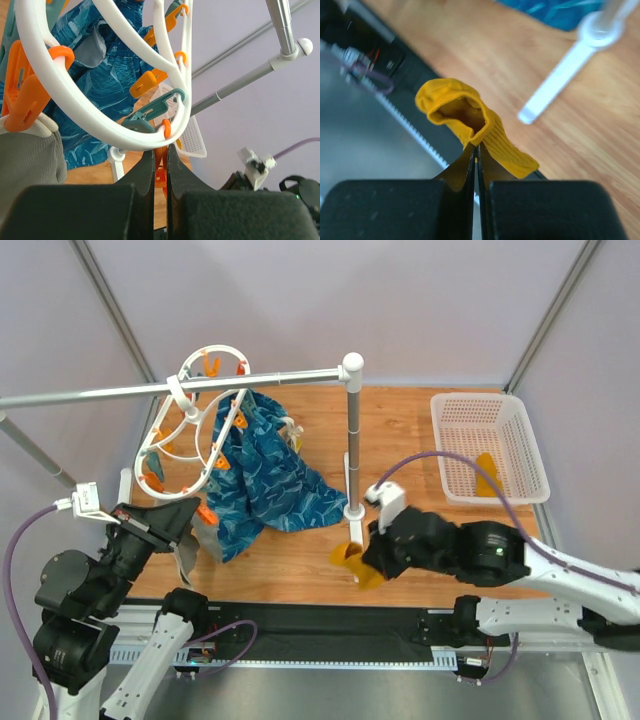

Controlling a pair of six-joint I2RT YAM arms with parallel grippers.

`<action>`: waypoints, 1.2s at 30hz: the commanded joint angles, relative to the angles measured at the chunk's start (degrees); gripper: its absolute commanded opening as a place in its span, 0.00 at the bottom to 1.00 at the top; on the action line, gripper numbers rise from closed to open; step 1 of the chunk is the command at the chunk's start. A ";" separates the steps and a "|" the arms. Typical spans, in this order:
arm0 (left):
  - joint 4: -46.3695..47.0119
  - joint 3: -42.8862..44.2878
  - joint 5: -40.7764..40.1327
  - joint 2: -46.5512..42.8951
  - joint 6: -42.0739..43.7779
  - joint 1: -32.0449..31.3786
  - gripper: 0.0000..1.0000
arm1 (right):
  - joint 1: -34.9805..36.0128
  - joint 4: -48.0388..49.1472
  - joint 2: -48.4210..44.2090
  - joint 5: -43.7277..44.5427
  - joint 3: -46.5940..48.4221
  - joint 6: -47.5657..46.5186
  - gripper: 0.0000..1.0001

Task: Clip the socks to the hanger
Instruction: Clamp the sock onto the hanger.

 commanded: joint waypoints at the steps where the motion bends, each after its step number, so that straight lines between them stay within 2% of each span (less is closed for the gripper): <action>1: -4.32 -1.23 5.70 0.02 -0.18 0.05 0.00 | 12.18 5.22 8.00 3.83 6.51 1.11 0.00; 4: -3.00 -1.32 9.12 1.07 1.05 0.05 0.00 | 14.84 10.14 15.11 -0.37 11.88 -1.87 0.00; 8: -0.19 -1.85 14.30 1.95 2.89 0.05 0.00 | 14.75 10.24 22.77 -3.63 21.18 -5.04 0.00; 20: -1.85 -0.18 16.78 2.92 10.45 0.05 0.00 | 14.23 -6.98 44.04 -7.50 56.06 -10.50 0.00; 36: -0.88 -2.20 17.39 1.25 13.97 0.05 0.00 | 7.55 -7.34 50.82 -15.32 62.16 -11.20 0.00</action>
